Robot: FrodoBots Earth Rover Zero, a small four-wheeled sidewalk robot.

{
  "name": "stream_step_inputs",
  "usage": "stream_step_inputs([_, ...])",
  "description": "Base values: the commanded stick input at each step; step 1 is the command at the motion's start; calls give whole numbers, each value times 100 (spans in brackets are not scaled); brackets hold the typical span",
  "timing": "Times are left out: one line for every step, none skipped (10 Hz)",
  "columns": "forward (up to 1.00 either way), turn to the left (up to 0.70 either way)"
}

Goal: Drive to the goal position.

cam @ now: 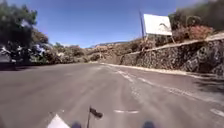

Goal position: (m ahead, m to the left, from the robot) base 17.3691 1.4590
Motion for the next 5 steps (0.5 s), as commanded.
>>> stream_step_inputs([70,28])
stream_step_inputs([70,5])
stream_step_inputs([70,0])
stream_step_inputs([70,0])
stream_step_inputs([70,0])
